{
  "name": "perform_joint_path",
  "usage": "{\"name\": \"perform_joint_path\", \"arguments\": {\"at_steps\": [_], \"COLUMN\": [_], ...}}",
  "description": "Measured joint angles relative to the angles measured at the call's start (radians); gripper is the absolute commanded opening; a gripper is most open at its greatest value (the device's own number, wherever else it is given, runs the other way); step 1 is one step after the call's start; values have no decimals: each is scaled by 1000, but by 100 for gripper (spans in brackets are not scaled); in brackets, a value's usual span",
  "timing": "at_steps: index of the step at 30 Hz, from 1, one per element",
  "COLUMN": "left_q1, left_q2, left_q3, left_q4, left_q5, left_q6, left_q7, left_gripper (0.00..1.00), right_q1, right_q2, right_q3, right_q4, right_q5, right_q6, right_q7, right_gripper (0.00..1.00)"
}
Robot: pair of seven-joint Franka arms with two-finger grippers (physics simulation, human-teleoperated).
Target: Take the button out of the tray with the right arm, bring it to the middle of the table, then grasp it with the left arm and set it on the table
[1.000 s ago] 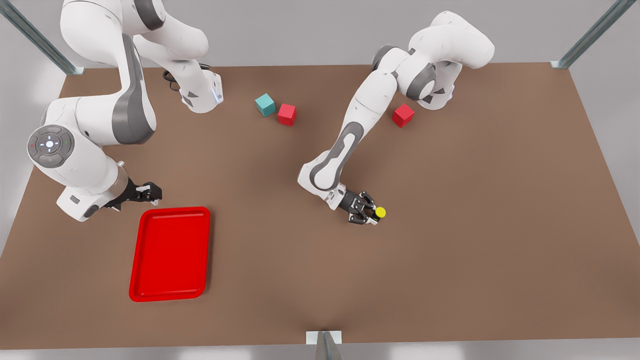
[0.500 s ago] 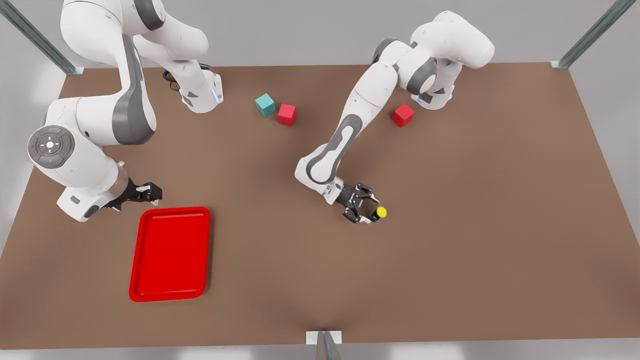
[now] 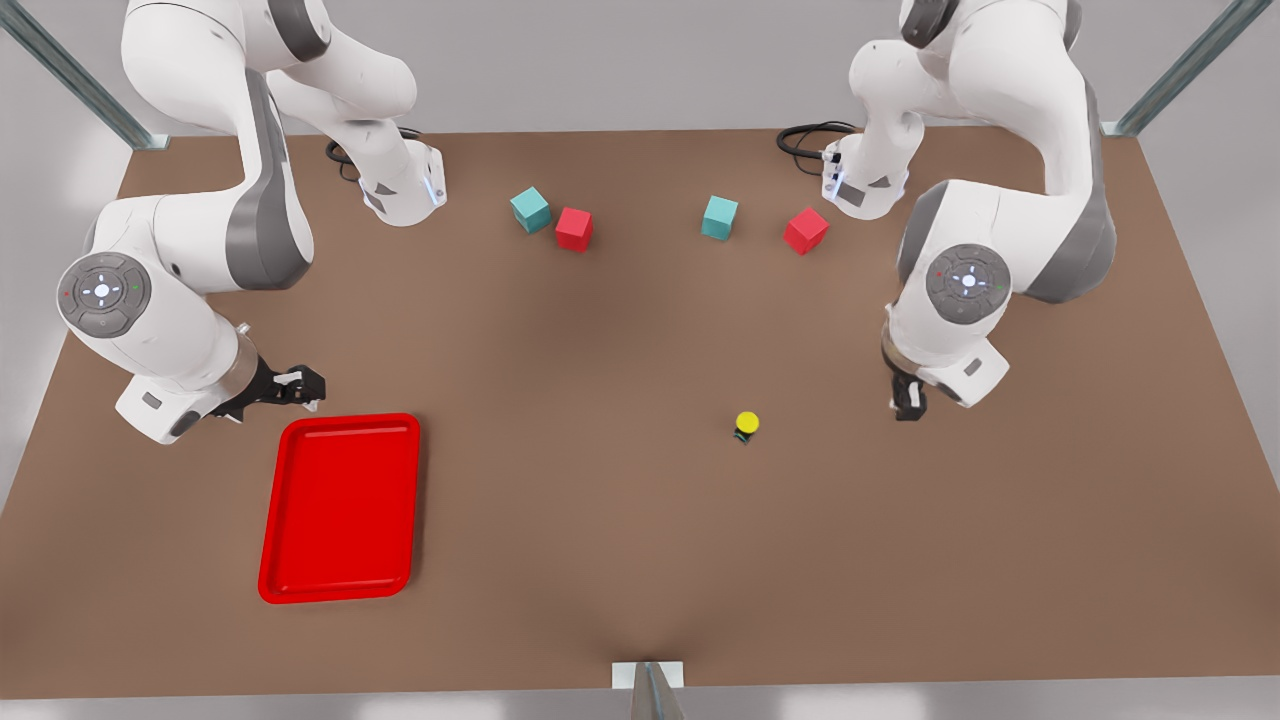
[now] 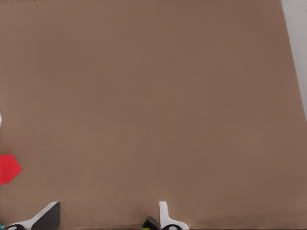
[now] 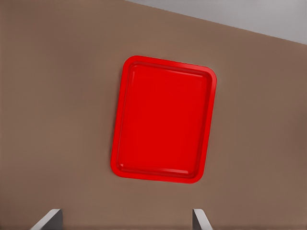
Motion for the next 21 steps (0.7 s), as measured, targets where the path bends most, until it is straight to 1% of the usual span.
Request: {"name": "perform_joint_path", "arguments": {"at_steps": [3,5,6,8,10,15,21], "left_q1": [131,228,253,267,259,233,246], "left_q2": [-26,-143,-183,-226,-239,-242,-239], "left_q3": [-3,-4,-4,-5,-6,-8,-20], "left_q4": [-23,-160,-207,-255,-274,-275,-270], "left_q5": [-67,-106,-116,-124,-119,-98,-94], "left_q6": [-5,19,36,63,84,113,131], "left_q7": [278,442,518,657,782,1040,1262], "left_gripper": [100,100,100,100,100,100,100], "right_q1": [-1,-1,-2,-2,-7,-15,-10], "right_q2": [0,0,0,0,-1,-1,4], "right_q3": [0,0,0,-1,-3,-12,-9], "right_q4": [3,4,5,6,8,8,5], "right_q5": [0,0,0,-1,-2,-1,8], "right_q6": [0,0,0,2,7,15,18], "right_q7": [0,0,0,0,0,0,0], "right_gripper": [100,100,100,100,100,100,100]}}
